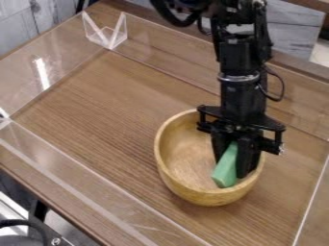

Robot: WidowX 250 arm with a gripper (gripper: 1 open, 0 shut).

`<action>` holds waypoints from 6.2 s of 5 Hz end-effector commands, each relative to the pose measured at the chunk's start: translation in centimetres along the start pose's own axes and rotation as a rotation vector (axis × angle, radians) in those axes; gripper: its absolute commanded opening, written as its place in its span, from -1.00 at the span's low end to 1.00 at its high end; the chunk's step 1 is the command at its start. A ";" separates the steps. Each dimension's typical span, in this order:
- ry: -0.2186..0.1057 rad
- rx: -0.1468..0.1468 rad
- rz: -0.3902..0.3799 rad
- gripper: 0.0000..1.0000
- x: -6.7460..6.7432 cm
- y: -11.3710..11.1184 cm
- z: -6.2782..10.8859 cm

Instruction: Remove the green block from inside the brown bowl and put it on the table

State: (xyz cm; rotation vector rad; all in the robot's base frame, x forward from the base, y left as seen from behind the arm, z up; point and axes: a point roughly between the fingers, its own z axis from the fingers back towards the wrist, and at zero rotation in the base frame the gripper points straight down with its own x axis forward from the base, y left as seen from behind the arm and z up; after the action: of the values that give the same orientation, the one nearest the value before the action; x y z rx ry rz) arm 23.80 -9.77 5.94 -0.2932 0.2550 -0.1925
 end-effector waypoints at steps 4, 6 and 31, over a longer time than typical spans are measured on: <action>-0.064 0.007 -0.043 -1.00 1.1 -1.2 1.6; -0.083 0.002 -0.040 -1.00 0.8 -1.0 3.3; -0.260 0.110 -0.046 -1.00 -4.2 10.4 6.3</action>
State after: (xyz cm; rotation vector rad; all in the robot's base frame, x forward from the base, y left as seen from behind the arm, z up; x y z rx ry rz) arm 22.56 2.21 8.03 -0.2359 0.0399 -0.2080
